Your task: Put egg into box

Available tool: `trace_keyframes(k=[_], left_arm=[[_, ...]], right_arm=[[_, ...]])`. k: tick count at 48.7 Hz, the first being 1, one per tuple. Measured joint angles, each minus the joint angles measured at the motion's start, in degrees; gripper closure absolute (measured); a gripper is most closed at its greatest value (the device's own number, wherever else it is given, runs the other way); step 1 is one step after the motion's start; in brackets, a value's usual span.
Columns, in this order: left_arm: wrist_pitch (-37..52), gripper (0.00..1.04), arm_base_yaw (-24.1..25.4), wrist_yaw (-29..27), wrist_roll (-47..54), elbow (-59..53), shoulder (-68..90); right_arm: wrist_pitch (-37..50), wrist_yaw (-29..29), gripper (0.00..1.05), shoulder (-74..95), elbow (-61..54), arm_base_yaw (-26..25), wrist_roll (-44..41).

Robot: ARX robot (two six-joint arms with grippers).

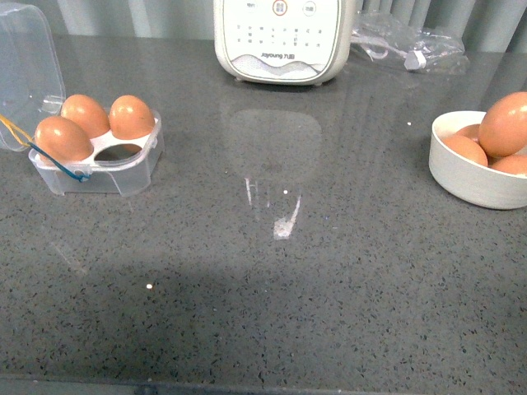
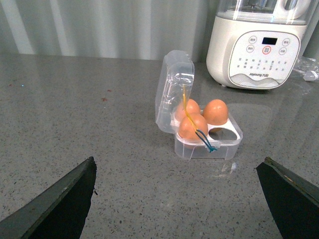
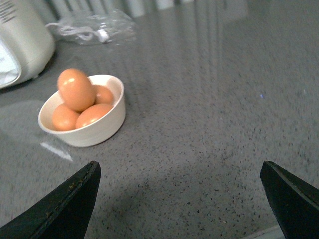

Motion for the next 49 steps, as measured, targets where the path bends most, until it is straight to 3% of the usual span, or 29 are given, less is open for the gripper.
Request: trace_keyframes(k=[6, 18, 25, 38, 49], left_arm=[[0.0, 0.07, 0.0, 0.0, 0.0, 0.0, 0.0], [0.0, 0.07, 0.0, 0.0, 0.0, 0.0, 0.0], [0.0, 0.07, 0.0, 0.0, 0.0, 0.0, 0.0], [0.0, 0.07, 0.0, 0.0, 0.0, 0.0, 0.0], [0.0, 0.07, 0.0, 0.0, 0.0, 0.0, 0.0]], right_arm=[[11.5, -3.8, 0.07, 15.0, 4.0, 0.1, 5.9], [25.2, -15.5, 0.07, 35.6, 12.0, -0.9, -4.9], [27.6, -20.5, 0.07, 43.7, 15.8, -1.5, -11.2], [30.7, -23.4, 0.07, 51.9, 18.6, -2.2, -18.5], [33.6, -26.8, 0.07, 57.4, 20.7, -3.5, -20.1]])
